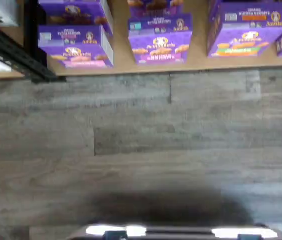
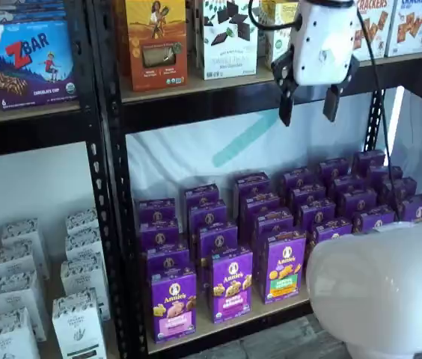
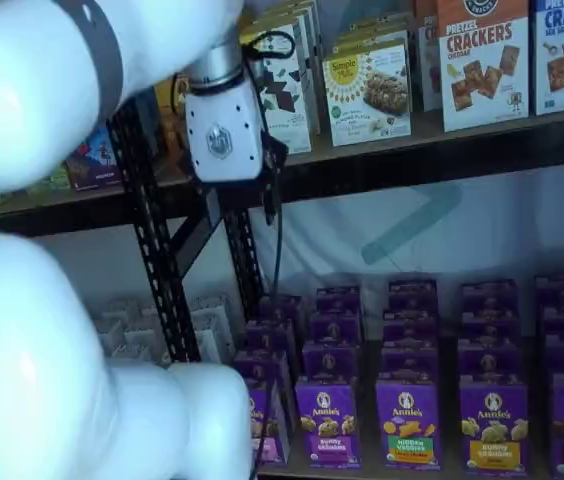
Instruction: Pick up the purple box with a pink patch in the middle, on the bottom shelf, the first box from the left
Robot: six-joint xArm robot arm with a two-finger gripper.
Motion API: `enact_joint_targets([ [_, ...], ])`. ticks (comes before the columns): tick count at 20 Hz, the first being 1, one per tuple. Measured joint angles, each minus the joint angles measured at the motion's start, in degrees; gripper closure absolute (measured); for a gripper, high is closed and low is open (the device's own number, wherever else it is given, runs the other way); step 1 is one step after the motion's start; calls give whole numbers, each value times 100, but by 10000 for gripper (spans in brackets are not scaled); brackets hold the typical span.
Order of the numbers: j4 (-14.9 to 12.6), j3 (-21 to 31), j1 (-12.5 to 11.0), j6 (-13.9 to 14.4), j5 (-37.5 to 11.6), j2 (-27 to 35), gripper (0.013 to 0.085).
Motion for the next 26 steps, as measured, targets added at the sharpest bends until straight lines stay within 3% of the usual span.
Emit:
enact_joint_targets([
  [8, -4, 558, -20, -58, -639, 199, 130],
  [14, -25, 990, 122, 47, -1231, 365, 130],
  [26, -407, 1706, 679, 684, -2531, 856, 130],
])
